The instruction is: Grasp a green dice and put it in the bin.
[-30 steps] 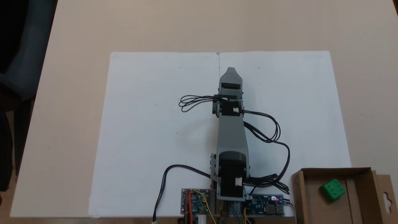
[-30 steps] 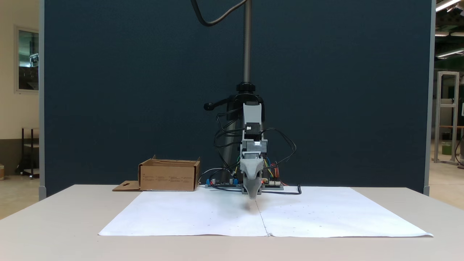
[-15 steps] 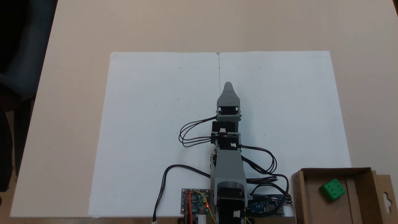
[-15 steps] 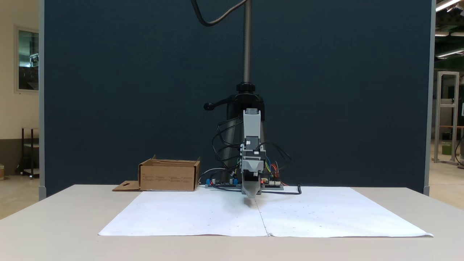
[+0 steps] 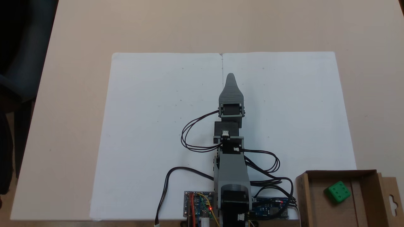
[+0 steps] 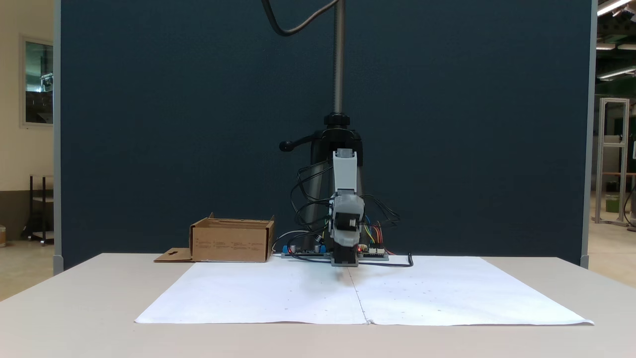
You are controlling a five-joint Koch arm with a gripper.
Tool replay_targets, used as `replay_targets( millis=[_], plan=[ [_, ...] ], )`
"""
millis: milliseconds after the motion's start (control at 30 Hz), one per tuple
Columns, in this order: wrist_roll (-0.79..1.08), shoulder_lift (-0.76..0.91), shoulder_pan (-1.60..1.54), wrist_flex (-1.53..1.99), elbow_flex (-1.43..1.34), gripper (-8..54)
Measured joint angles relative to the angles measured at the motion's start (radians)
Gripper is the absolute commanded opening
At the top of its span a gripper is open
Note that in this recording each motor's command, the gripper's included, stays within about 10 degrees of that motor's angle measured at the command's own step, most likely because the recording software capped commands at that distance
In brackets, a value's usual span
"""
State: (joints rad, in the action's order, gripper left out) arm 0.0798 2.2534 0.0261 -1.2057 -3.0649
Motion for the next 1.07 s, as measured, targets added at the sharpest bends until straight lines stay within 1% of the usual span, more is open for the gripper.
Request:
replay_targets(
  millis=[300,400,1067],
  plan=[
    [0.0,0.0,0.0,-0.258,0.0,43.5],
    [0.0,0.0,0.002,-0.261,0.0,44.5],
    [0.0,0.0,0.002,-0.261,0.0,44.5]
  ],
)
